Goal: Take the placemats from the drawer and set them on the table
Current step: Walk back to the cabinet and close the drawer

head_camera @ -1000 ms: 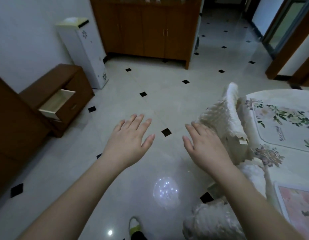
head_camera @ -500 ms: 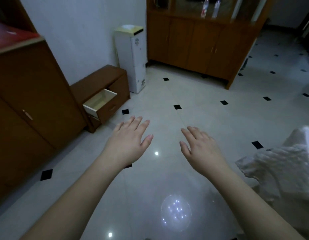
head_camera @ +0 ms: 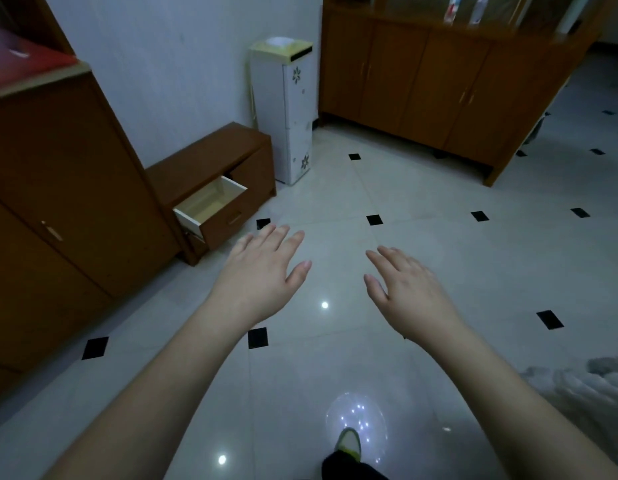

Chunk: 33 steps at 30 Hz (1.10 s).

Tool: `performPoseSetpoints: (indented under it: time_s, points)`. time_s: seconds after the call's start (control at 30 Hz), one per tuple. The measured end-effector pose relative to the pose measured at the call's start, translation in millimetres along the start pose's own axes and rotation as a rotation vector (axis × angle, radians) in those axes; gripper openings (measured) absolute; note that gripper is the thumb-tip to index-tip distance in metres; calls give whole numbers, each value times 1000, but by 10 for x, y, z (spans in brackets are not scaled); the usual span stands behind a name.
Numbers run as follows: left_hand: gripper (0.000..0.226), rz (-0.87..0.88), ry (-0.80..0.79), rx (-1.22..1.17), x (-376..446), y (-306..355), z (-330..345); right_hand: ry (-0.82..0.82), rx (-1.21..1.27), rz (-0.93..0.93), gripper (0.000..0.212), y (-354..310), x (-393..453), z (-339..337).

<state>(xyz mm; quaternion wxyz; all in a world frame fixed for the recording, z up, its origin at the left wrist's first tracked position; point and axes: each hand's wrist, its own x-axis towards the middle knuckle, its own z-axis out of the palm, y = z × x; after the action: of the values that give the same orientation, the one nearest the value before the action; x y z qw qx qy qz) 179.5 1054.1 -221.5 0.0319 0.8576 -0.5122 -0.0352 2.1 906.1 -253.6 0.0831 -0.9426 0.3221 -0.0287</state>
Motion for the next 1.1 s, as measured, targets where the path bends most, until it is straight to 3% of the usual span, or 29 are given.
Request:
performPoseSetpoints:
  time_s: [0.17,0.43,0.77,1.1]
  points:
    - [60,-61,-36,22,646,79,35,-26,36,29,53,513,573,-132]
    - [66,-82,-18,13,1391,146,-20,-10,69,-23,53,799,1466,-297]
    - [61,-205,116,23,2149,-926,-83,-9,49,-150,55,136,2736,-42]
    - [70,-257,95,42,2646,-2174,-36,-9,2,-246,55,-878,3823,95]
